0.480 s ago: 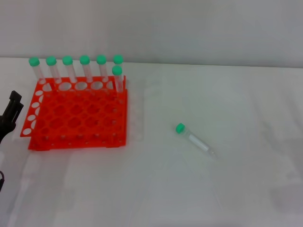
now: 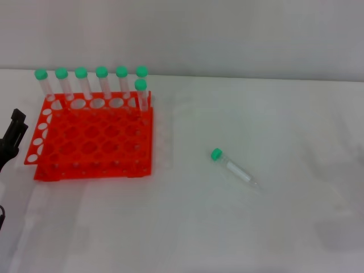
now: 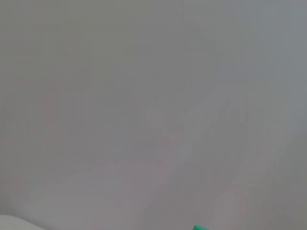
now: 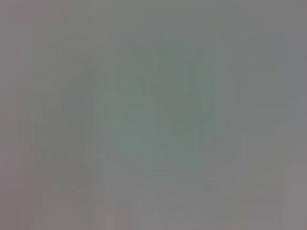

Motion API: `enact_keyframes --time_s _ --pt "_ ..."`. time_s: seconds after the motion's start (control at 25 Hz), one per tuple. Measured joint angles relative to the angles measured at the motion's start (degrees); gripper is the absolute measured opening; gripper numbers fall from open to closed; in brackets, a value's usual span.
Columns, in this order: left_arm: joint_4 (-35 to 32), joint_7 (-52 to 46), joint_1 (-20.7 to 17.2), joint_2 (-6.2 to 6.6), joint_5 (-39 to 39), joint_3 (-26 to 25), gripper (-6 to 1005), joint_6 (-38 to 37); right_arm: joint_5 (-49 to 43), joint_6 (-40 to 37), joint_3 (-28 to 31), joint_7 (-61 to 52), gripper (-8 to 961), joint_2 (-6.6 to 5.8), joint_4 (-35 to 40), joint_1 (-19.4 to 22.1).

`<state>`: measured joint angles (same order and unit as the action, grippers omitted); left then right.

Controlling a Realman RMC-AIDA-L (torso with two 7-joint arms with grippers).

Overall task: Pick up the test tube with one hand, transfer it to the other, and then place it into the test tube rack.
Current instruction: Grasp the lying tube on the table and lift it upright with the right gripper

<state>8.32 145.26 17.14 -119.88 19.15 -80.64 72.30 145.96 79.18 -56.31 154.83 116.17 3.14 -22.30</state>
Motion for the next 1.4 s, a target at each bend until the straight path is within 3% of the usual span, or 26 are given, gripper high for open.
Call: enact_keyframes --time_s 0.16,0.32,0.4,0.64,0.88,1.04,1.2,1.28,1.32,1.4 --pt "0.0 0.0 0.0 0.00 0.0 0.1 850 0.0 -0.1 0.3 -4.1 -10.6 822 -0.24 0.9 -2.0" --pt "0.0 -0.1 -0.1 0.00 -0.1 0.2 850 0.2 -0.1 -0.3 -12.8 -21.7 816 -0.73 4.7 -4.5" --pt "0.0 -0.1 -0.2 0.00 -0.2 0.2 850 0.4 -0.2 -1.4 -17.5 -24.2 814 -0.84 8.9 -5.5" --pt "0.0 -0.1 -0.6 -0.07 -0.2 0.2 850 0.5 -7.0 -9.4 -21.2 -30.9 806 -1.69 21.1 -5.2" --pt "-0.2 -0.2 -0.8 -0.09 0.0 0.2 851 0.5 -35.9 -25.0 -21.0 -55.4 798 -3.30 46.1 -3.2" --pt "-0.3 -0.2 -0.8 -0.09 0.0 0.1 851 0.5 -57.0 -27.6 -21.0 -71.7 792 -2.75 63.6 -0.7" --pt "-0.4 -0.1 -0.8 -0.09 0.0 0.0 850 0.5 -81.7 -25.4 -22.1 -94.0 787 -1.12 81.3 1.0" --pt "-0.3 -0.1 -0.8 -0.06 0.0 0.0 849 0.3 -93.7 -22.2 -24.7 -105.3 785 -0.84 88.4 0.8" --pt "-0.2 -0.1 -0.8 -0.01 0.0 -0.1 849 0.2 -102.9 -17.7 -27.7 -116.2 783 -0.84 94.2 -0.5" --pt "-0.2 0.0 -0.7 0.00 0.0 -0.2 849 0.1 -106.6 -14.8 -29.2 -121.7 781 -0.81 96.2 -1.5"
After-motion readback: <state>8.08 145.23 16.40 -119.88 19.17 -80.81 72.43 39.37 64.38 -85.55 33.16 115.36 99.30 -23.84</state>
